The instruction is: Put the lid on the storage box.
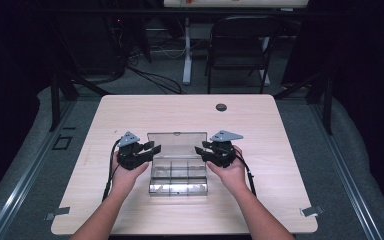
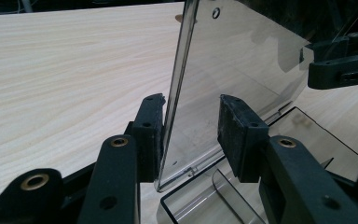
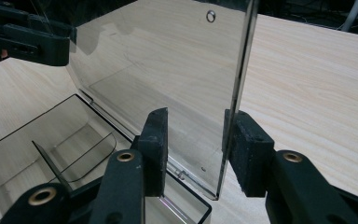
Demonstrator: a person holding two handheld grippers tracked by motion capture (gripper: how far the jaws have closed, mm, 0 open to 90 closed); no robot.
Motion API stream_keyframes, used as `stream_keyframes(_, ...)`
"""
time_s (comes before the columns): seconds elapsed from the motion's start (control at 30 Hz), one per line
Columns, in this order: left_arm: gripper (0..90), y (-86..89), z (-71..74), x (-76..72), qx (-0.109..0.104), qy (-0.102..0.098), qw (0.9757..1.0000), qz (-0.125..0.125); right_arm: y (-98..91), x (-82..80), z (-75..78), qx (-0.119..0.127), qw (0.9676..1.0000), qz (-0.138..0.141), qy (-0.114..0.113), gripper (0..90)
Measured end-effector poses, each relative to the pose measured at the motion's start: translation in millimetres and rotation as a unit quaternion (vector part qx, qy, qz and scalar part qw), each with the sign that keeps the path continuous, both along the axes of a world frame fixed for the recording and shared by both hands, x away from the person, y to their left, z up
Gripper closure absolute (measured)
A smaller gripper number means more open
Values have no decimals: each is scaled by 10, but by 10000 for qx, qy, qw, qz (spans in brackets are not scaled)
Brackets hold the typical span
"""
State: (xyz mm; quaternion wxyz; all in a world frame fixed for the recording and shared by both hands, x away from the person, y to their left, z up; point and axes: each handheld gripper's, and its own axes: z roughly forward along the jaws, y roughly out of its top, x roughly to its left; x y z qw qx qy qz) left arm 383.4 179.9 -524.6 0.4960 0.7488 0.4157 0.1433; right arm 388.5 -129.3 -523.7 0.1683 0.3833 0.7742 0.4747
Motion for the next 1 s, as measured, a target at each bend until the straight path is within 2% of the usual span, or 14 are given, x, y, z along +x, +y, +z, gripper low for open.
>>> stream_keyframes(0.3, 632, -17, -11, 17, 173, -130, 9997, 60, 7, 15, -4, -179, 9998, -17, -105, 642)
stream_keyframes(0.6, 652, -25, -51, 89, 21, -76, 9998, 190, 20, 88, -20, -275, 9995, -105, -116, 652)
stream_keyframes(1.0, 664, -23, -84, 164, -10, 26, 9997, 232, -7, 151, -73, -204, 9997, -88, -120, 659)
